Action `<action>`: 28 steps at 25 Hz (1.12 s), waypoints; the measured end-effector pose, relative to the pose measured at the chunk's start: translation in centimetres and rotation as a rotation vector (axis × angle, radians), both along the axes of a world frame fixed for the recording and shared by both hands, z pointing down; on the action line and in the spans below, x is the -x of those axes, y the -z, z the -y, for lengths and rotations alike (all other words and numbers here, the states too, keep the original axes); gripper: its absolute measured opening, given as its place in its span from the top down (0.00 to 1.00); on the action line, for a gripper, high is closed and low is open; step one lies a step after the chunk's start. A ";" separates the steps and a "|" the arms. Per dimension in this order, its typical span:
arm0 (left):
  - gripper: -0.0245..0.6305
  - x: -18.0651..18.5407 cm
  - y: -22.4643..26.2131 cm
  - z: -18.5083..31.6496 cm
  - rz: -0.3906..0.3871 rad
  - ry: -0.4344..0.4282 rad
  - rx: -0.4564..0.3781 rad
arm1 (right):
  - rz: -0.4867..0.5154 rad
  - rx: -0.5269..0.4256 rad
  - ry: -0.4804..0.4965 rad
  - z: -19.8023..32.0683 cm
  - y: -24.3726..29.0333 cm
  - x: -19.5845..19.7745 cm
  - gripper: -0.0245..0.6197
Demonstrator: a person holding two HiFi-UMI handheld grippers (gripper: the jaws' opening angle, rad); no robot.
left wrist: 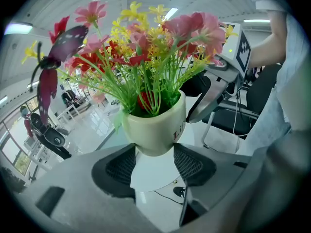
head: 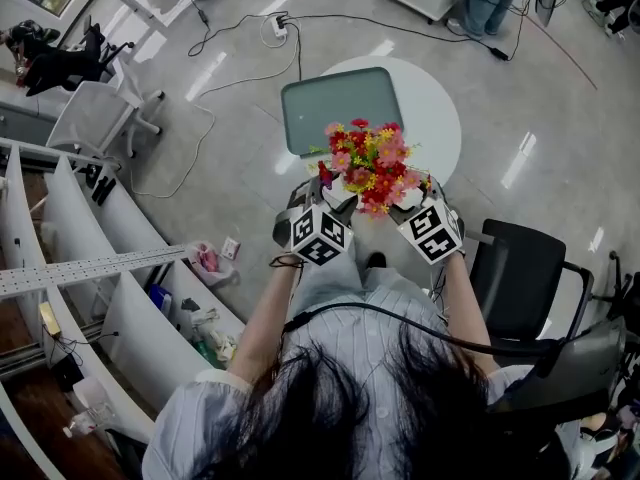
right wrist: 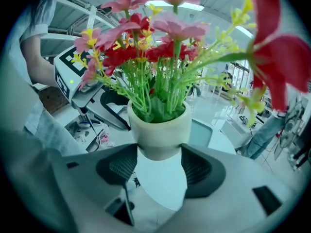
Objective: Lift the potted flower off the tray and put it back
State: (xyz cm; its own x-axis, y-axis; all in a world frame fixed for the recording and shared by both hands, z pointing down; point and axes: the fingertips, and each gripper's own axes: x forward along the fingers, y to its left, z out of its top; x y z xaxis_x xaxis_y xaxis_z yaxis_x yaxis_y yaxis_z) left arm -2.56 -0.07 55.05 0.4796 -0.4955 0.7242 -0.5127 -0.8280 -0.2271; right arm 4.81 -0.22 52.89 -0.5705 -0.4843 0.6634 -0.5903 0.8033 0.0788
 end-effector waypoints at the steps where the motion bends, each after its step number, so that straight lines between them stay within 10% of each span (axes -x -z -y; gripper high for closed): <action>1: 0.61 -0.1 0.0 0.5 0.000 -0.009 0.000 | -0.002 0.001 -0.007 0.5 -0.1 -0.1 0.52; 28: 0.61 -0.8 -4.4 13.9 0.022 -0.264 0.049 | -0.048 0.071 -0.225 12.3 -4.6 -0.7 0.52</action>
